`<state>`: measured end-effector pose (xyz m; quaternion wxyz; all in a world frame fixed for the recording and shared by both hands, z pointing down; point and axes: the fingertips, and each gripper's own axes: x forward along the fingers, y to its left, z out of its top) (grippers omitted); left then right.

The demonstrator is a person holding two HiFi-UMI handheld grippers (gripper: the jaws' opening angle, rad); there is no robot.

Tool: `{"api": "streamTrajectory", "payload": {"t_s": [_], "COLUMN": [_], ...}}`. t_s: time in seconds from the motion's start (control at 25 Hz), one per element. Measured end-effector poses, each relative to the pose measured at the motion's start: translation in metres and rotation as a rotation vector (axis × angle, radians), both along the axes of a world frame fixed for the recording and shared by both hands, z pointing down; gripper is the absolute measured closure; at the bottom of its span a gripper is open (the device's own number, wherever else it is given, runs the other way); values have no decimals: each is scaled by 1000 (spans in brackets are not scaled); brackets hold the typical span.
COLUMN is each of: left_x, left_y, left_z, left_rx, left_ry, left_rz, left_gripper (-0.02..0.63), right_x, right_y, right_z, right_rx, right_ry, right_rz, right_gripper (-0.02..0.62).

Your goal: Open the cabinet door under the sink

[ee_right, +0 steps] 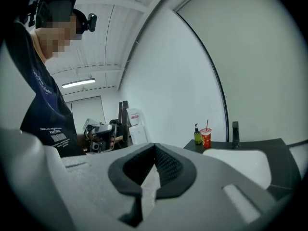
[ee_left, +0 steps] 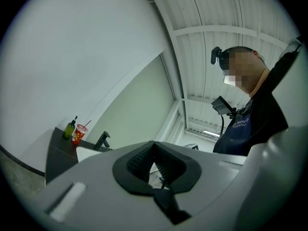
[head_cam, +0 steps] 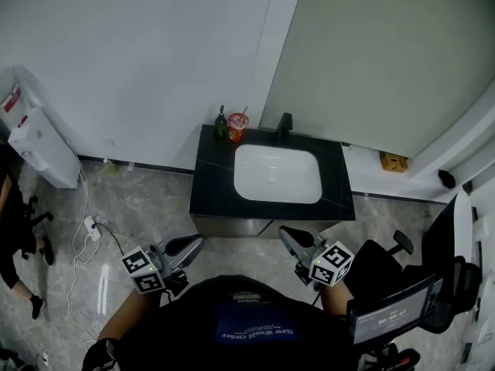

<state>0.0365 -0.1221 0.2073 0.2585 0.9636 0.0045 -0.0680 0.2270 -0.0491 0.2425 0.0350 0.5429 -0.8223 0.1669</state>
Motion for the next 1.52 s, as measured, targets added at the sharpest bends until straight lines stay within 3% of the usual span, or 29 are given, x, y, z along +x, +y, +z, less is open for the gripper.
{"api": "streamTrajectory", "payload": {"t_s": [0.32,0.48,0.6,1.0,1.28,1.52], "left_x": [65,112,132,130,109,80], "left_y": [-14,-8,4,17,11,5], "left_z": [11,15,24,55,88,164], "left_rx": [0,-25,-41,-83,-163,-113], "left_ry": [-59,-76,-118,-180,-104,-228], "left_rz": [-194,-259,-302,-411,-394,-366], "left_gripper": [606,607,606,606,606,607], "right_x": [58,94,99,61,16,-24], "right_y": [-49,-74,-80,-79,-77,-80], "right_z": [26,25,33,87,127,176], "right_rx": [3,11,21,-12,-35,-87], "right_ry": [-68,-60,-44,27,155,195], "right_rz": [-209,-321,-415,-611,-667,-675], "right_gripper": [597,597,598,598,598,597]}}
